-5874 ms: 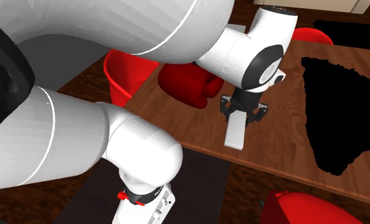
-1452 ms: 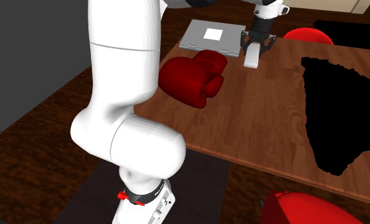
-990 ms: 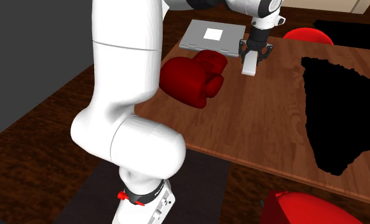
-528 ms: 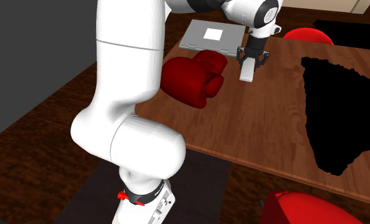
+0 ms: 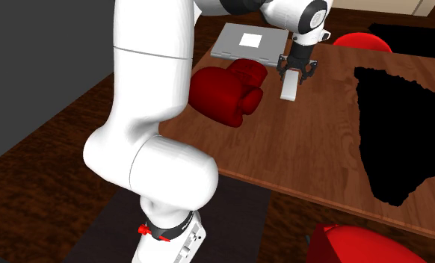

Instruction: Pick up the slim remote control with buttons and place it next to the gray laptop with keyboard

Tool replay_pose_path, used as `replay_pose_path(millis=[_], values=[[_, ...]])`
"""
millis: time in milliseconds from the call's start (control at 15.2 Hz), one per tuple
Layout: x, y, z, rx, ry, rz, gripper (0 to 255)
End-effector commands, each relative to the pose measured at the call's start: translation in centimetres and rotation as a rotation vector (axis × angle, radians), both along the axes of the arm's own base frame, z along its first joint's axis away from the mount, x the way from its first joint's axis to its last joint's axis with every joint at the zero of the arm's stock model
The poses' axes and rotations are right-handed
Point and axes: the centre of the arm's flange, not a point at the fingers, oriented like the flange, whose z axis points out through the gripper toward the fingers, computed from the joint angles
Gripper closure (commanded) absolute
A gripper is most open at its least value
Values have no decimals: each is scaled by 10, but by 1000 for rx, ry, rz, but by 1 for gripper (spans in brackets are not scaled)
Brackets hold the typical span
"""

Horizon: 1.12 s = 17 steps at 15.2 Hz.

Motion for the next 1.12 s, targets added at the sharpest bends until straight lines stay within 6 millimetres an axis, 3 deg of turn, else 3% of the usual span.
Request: replay_pose_path(millis=[0,264,528,1056], values=[[0,0,0,0,0,0,0],[0,0,0,0,0,0,0],[-1,-1,50,0,0,0,0],[-1,-1,50,0,0,0,0]])
